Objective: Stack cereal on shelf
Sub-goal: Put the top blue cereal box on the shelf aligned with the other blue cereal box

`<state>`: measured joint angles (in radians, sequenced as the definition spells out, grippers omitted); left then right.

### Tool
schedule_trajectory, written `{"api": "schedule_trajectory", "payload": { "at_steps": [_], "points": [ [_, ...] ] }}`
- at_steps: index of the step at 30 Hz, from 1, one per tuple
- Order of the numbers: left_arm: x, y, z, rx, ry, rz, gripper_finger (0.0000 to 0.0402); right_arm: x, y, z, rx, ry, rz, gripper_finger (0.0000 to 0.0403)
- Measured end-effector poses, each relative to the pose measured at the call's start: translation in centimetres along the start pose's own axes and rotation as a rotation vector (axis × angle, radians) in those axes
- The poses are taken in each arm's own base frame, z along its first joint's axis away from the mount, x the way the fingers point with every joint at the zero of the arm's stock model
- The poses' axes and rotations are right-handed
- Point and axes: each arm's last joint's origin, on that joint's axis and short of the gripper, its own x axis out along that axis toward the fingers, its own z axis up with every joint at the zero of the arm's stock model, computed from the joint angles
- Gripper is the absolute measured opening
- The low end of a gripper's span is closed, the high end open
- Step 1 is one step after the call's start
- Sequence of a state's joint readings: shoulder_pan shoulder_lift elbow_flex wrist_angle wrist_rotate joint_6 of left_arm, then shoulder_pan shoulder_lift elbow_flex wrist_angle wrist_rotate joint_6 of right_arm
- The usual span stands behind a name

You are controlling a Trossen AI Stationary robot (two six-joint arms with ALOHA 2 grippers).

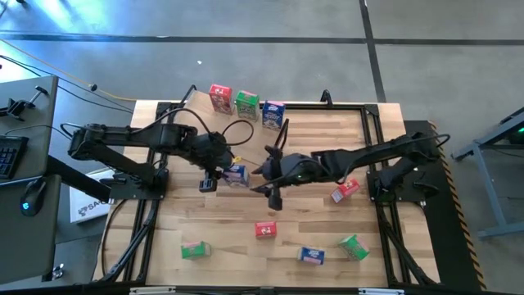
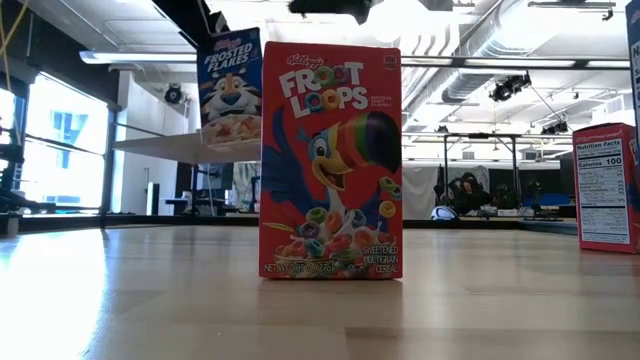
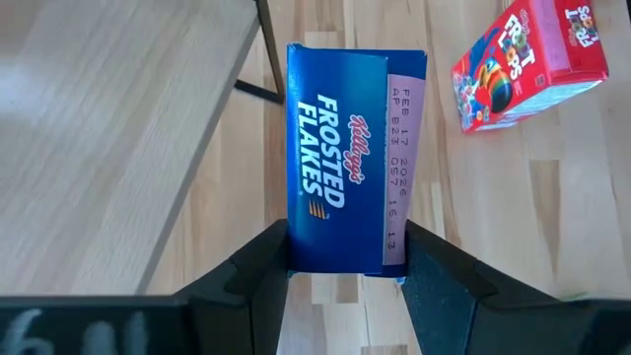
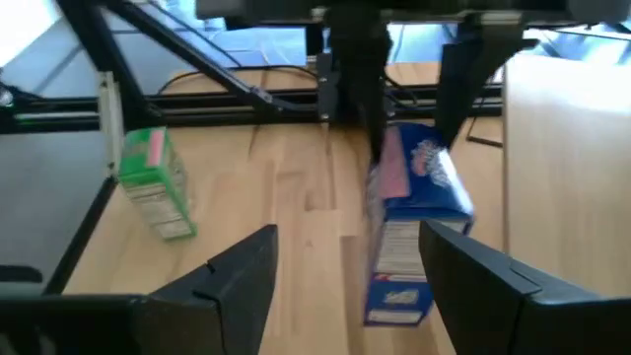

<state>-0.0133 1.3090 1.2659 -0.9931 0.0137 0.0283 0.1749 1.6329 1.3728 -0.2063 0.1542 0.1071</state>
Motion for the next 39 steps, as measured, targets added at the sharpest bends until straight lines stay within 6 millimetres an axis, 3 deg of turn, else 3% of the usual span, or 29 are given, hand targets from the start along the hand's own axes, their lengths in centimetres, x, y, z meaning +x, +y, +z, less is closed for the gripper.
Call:
{"api": "schedule_trajectory", "payload": {
  "at_steps": [13, 29, 39],
  "points": [
    [0.0, 0.0, 0.1, 0.001, -0.01, 0.0, 0.0154, 3.5, -2.9, 0.5, 0.052, 0.044, -0.048, 0.0234],
    [0.0, 0.0, 0.4, 0.003, -0.044, -0.002, 0.0154, 4.9, -4.3, -0.6, 0.108, 0.102, 0.022, 0.0233],
    [0.0, 0.0, 0.5, 0.009, -0.048, -0.01, 0.0154, 5.3, -4.3, -0.7, 0.125, 0.098, 0.037, 0.0181]
  ]
}}
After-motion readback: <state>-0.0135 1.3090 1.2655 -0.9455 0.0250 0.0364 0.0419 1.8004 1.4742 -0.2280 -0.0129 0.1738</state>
